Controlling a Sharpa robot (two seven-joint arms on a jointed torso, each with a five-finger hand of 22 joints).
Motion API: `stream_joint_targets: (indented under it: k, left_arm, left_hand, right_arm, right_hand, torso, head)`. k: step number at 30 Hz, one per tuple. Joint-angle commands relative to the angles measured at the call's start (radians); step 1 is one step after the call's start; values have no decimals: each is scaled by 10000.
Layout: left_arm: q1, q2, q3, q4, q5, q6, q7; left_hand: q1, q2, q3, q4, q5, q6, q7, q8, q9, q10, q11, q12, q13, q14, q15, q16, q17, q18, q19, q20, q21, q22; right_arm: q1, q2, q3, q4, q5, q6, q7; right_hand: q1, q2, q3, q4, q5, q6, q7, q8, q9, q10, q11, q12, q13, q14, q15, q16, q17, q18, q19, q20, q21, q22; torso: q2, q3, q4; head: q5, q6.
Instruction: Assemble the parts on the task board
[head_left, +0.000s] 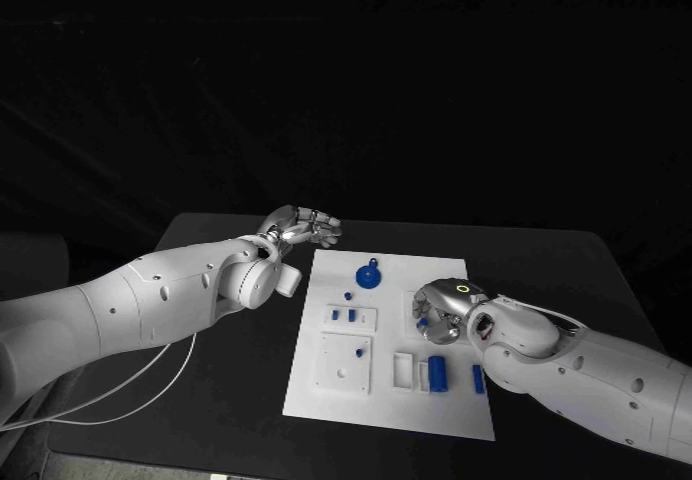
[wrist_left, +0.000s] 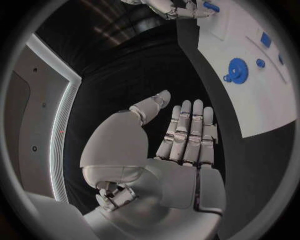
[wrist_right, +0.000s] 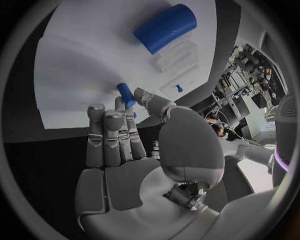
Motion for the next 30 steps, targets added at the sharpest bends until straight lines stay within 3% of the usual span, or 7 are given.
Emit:
stream_joint_targets:
  k: [1, 7, 15, 17, 18, 20, 30]
  left_arm:
    - [12, 10, 9, 27, -15, 128, 82]
    - [12, -10, 9, 16, -18, 116, 69]
    - [12, -15, 9, 23, -19, 124, 47]
    - [12, -12, 9, 23, -19, 117, 46]
    - [12, -14, 9, 22, -19, 114, 47]
    - [12, -13, 9, 20, -19, 118, 47]
    - [12, 8, 9, 2, -19, 129, 49]
  left_hand:
    - [-1, -23, -49, 12, -25, -70, 7, 67, -13, -64, -31, -22, -9, -1, 39, -44, 11, 123, -52, 24, -38, 16]
    - [2, -21, -48, 12, -25, -71, 6, 67, -14, -65, -31, -21, -10, -1, 39, -47, 13, 124, -53, 24, -39, 18]
    - [12, -30, -48, 4, -24, -82, 8, 66, -18, -78, -27, -24, -16, -11, 42, -66, 22, 124, -61, 25, -49, 23]
    - [12, -30, -49, 5, -24, -87, 10, 64, -20, -83, -25, -26, -19, -15, 43, -72, 24, 123, -64, 26, -53, 24]
    - [9, -37, -53, 4, -26, -94, 13, 61, -23, -90, -22, -28, -22, -21, 46, -81, 28, 121, -69, 28, -58, 26]
    - [8, -39, -55, 6, -26, -103, 16, 58, -26, -97, -19, -29, -25, -25, 48, -89, 31, 120, -73, 31, -63, 28]
    - [7, -33, -55, 11, -25, -112, 20, 57, -29, -106, -15, -30, -30, -29, 52, -102, 40, 118, -79, 34, -72, 32]
  right_arm:
    - [-2, 31, 0, 4, -429, -180, -44]
    - [-3, 37, 0, -37, -782, -340, -370]
    - [-2, 44, -1, -92, -814, -249, -384]
    - [-2, 52, -1, -106, -764, -193, -366]
    - [-2, 61, -1, -114, -729, -193, -354]
    - [-2, 71, -2, -111, -728, -171, -350]
    - [-6, -4, -6, 222, -770, -704, -429]
  right_hand:
    - [17, 200, 192, 22, -53, 271, -100, 135, 70, 326, -120, 212, 187, -31, -165, 55, -15, 578, -1, -44, 63, 210]
    - [222, 347, 480, -150, -52, 464, -194, 246, 158, 518, -242, 390, 394, -14, -286, 48, -23, 578, -1, -70, 93, 208]
    - [306, 236, 759, -353, -54, 440, -186, 221, 215, 390, -232, 439, 635, 7, -278, 20, -42, 578, 13, -76, 123, 196]
    - [275, 79, 799, -397, -54, 402, -170, 193, 215, 327, -214, 425, 674, 7, -261, 14, -45, 578, 1, -69, 122, 194]
    - [135, -163, 824, -315, -56, 339, -140, 150, 206, 237, -185, 389, 699, 3, -230, 3, -51, 578, 5, -49, 119, 186]
    - [46, -327, 835, -254, -54, 293, -122, 118, 203, 170, -160, 364, 727, 4, -210, -3, -55, 578, 21, -45, 124, 183]
    - [479, -58, 1192, -540, -53, 656, -285, 303, 345, 523, -312, 623, 1039, 94, -355, 25, -47, 578, 115, -120, 181, 191]
  torso:
    - [-6, 4, -10]
    - [0, 8, -1]
    - [-6, -3, -2]
    - [-4, -3, -2]
    - [-4, -3, -2]
    - [-4, -1, 0]
    - [-7, 2, 4]
  head:
    - [17, -13]
    - [15, -31]
    - [14, -49]
    - [22, -58]
    - [22, -58]
    - [21, -58]
    - [35, -82]
